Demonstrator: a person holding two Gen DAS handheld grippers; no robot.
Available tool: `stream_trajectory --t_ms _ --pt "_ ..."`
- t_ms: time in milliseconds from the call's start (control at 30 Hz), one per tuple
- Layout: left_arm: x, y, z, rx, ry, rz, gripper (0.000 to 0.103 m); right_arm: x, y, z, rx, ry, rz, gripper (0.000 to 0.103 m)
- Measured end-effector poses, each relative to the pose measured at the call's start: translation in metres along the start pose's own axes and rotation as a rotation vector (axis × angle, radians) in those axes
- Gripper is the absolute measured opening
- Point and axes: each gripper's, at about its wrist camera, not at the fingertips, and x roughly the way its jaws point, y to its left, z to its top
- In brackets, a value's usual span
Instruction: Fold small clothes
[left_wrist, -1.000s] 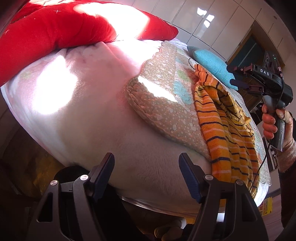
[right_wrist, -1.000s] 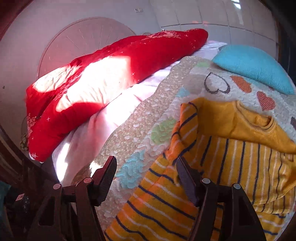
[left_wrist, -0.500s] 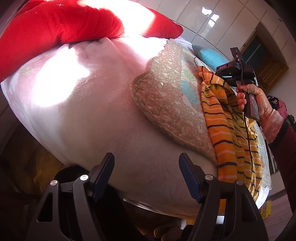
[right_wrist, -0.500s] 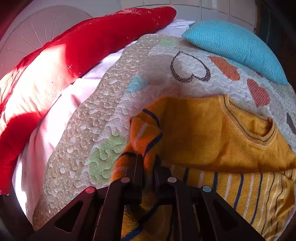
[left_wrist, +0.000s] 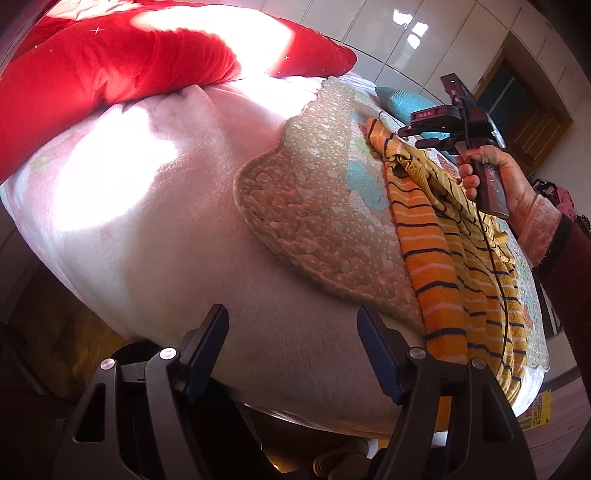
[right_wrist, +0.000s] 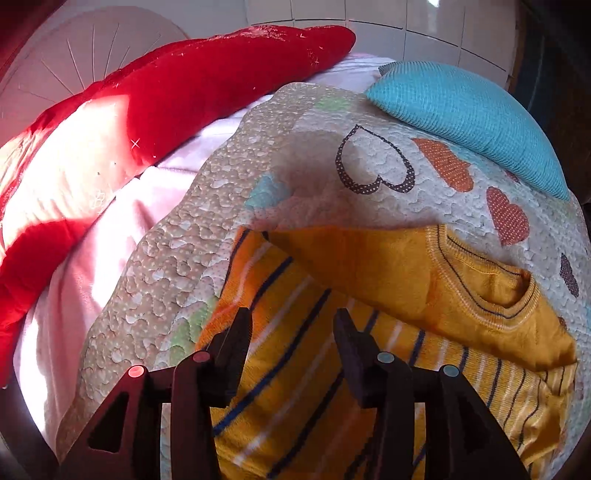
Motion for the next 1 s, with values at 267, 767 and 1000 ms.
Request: stream_trajectory --t_ms 267,767,1000 --pt "-0.002 -0.014 -0.002 0.001 0.005 -0.031 0.071 -0.095 -0.163 -0.069 0.218 -0.017 -0.076 0.055" --pt "-0.021 -0.077 -0.013 0.099 0.020 -0.006 0.071 -0.073 -0.247 -0.152 0.506 -0.050 -0.082 0.007" --pt "-0.018 -0.088 -0.007 0.132 0.020 0.022 0.072 -0.112 -0.266 -0.168 0.544 -0.162 -0.064 0.006"
